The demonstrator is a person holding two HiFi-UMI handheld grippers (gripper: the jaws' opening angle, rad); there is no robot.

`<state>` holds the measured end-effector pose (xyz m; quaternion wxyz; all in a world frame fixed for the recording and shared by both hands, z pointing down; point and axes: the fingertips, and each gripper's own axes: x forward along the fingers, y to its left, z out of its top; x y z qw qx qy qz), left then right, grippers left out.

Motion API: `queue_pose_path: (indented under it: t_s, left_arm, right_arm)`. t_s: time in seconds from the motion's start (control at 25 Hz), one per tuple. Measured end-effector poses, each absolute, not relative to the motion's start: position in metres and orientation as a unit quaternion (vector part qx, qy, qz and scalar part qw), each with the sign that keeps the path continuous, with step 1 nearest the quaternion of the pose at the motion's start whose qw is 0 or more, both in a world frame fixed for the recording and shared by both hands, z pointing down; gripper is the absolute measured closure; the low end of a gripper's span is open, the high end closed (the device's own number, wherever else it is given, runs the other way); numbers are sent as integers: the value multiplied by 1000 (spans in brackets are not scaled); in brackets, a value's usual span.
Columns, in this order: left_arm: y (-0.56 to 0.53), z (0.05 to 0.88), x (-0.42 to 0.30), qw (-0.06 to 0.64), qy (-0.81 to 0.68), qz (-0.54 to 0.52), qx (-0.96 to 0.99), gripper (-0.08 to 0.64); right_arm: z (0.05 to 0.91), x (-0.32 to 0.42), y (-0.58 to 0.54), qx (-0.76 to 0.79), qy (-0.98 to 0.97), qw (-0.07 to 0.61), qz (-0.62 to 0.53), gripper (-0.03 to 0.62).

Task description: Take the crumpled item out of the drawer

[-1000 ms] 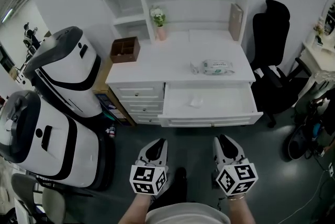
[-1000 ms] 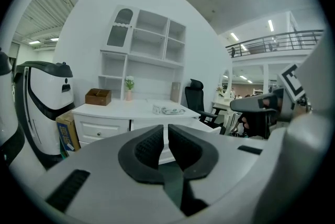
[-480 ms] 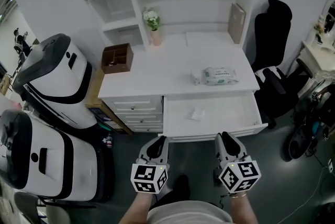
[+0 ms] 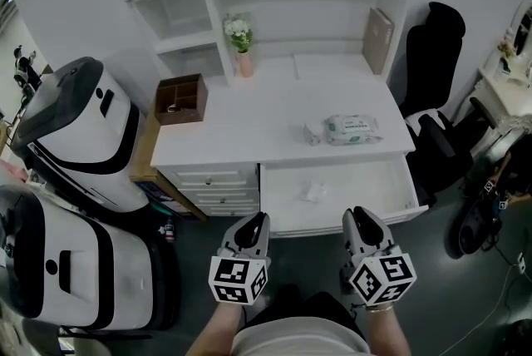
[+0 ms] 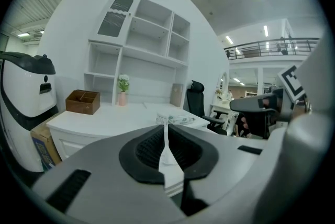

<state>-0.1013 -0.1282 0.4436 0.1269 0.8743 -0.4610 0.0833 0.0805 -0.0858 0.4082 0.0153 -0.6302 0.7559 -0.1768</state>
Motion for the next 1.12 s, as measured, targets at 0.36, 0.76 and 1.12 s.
queue_pose_path:
  t_s: [0.36, 0.76, 1.12]
  left_arm:
    - [-151, 447, -93, 127, -458, 86, 875, 549]
    - [-193, 453, -86, 137, -472, 90, 866, 549]
    - [-222, 463, -83, 152, -494, 96, 851, 549]
  right_arm:
    - [412, 92, -119, -629, 757, 13, -174, 526]
    - [446, 102, -171, -606, 768, -34, -203, 526]
    - [493, 105, -211, -563, 785, -98, -237, 526]
